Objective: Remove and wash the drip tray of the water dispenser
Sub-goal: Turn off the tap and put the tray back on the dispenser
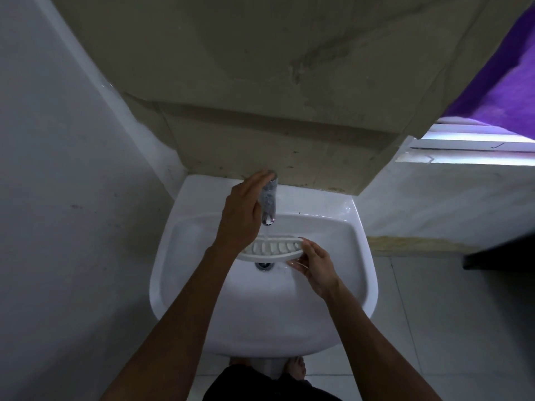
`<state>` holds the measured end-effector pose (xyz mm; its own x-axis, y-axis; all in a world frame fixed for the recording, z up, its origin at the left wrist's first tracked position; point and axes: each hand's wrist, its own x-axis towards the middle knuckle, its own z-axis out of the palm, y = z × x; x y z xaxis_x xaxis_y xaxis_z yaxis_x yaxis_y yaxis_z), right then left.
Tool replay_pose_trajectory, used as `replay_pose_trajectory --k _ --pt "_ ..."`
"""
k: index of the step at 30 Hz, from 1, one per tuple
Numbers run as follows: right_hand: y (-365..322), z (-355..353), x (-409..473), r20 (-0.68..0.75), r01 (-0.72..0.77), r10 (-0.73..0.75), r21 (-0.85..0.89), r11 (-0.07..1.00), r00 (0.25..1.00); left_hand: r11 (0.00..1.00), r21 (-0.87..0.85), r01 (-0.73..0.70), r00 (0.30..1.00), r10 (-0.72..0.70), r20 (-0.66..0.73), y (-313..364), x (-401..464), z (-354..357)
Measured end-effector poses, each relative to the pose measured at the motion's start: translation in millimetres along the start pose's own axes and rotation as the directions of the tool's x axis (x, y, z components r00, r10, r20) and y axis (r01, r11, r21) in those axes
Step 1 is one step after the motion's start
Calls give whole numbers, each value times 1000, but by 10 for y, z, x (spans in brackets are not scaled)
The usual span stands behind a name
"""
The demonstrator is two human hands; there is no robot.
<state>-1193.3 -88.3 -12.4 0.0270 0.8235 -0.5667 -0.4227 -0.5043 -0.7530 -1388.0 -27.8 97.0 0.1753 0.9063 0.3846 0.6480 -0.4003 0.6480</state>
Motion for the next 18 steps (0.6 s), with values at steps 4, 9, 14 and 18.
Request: replay_pose_trajectory --k 4,9,14,18 --pt "-35 27 -24 1 2 -2 25 1000 1000 1000 9 -22 999 23 -29 -25 -125 3" --pt "-45 31 -11 -15 -2 2 55 998 1000 989 -70 131 985 -138 -108 -134 -403 56" --pt "-21 42 -20 -21 -24 27 110 994 999 594 -192 781 599 -800 -38 -574 -794 81" --pt "21 83 -13 -26 -84 89 157 984 996 365 -494 789 511 -836 198 -757 -967 108"
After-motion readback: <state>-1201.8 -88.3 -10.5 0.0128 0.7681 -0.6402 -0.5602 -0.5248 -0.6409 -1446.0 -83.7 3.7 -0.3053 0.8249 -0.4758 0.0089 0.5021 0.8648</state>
